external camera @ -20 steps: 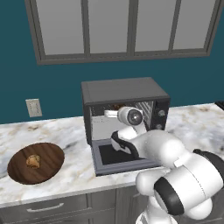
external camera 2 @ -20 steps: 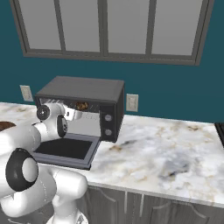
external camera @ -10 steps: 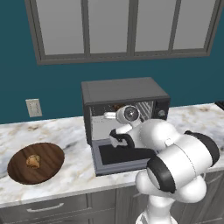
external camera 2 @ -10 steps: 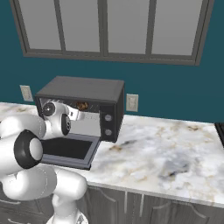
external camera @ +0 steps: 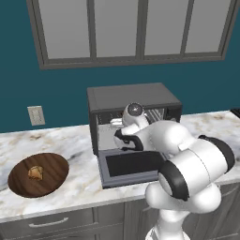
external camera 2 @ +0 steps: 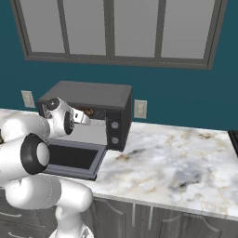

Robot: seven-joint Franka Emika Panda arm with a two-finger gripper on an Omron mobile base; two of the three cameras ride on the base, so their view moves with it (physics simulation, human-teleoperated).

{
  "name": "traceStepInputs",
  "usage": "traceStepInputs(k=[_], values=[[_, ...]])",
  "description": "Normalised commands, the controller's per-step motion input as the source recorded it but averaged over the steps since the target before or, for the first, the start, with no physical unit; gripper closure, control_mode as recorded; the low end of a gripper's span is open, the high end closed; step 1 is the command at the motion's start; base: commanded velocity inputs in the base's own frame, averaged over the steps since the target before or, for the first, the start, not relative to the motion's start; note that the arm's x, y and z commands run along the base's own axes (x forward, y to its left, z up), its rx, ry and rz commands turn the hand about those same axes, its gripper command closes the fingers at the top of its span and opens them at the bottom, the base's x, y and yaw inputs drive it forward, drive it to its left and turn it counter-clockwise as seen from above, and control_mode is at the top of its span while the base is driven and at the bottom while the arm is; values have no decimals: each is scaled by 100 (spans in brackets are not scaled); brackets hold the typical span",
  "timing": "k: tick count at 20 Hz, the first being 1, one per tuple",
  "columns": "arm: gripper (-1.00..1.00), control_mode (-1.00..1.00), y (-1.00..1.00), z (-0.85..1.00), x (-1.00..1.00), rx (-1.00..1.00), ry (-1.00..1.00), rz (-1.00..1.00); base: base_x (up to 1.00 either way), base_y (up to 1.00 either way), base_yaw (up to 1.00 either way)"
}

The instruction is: Pick up the heated bread from the toaster oven and place it in the bowl. Then move the bread bowl to the dining counter.

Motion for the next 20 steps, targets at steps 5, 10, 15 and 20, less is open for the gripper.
traceStepInputs(k=[5,10,15,20], values=[[-100,-100,0,-51,-23,-9,29,0,0,0,0],[-100,-100,0,-69,-66,-10,24,0,0,0,0],[-100,-100,0,-63,-92,-6,30,0,0,0,0],[-100,-100,0,-64,-100,-3,35,0,0,0,0]])
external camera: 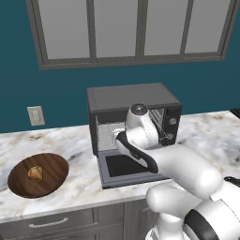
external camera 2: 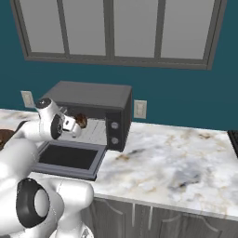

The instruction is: Pick up the heated bread from the toaster oven and place it in the bowl. Then move the bread bowl to the dining counter.

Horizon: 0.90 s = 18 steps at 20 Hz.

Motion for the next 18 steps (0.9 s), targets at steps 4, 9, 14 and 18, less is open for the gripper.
traceStepInputs(k=[4,9,14,18], values=[[-100,-100,0,-70,-100,-2,33,0,0,0,0],[-100,-100,0,-61,-100,0,22,0,0,0,0],[-100,-100,0,51,-63,0,-42,0,0,0,0],[-100,-100,-3,87,2,0,-41,-3,0,0,0]])
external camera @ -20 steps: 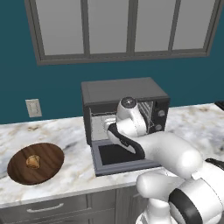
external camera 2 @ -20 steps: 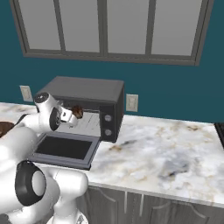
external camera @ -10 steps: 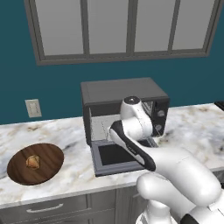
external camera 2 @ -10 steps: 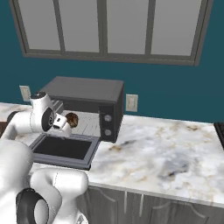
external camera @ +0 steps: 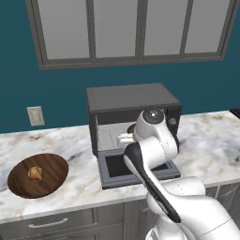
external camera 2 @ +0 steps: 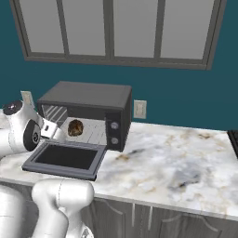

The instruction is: Pick up the heated bread from the toaster oven and place it in the bowl. Then move the bread bowl to the dining counter.

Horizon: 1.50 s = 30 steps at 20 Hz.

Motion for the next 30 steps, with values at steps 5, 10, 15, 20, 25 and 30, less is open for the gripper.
traceStepInputs(k=[5,10,15,20,25,30], values=[[-100,-100,-37,17,50,2,-6,2,0,0,0],[-100,-100,-22,3,52,1,1,4,0,0,0],[-100,-100,4,0,38,0,0,0,0,0,0],[-100,-100,2,-14,38,0,0,0,0,0,0],[-100,-100,0,-24,35,0,0,0,0,0,0],[-100,-100,0,-27,26,0,1,0,0,0,0]])
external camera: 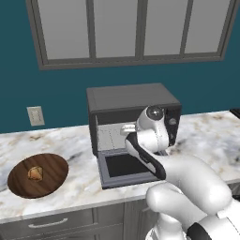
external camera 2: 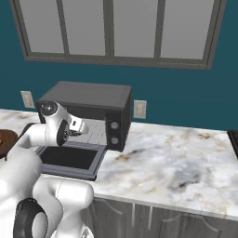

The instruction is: Pick up the heated bread from the toaster oven and place it in the bowl. Then move the bread bowl to the dining counter.

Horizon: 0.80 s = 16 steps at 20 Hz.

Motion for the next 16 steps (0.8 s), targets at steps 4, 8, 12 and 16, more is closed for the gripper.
traceStepInputs(k=[4,8,12,16], values=[[-100,-100,0,-25,18,0,1,0,0,0,0],[-100,-100,0,-14,23,0,0,0,0,0,0],[100,-100,0,-9,13,0,0,0,0,0,0],[100,-100,0,0,0,0,0,0,0,0,0]])
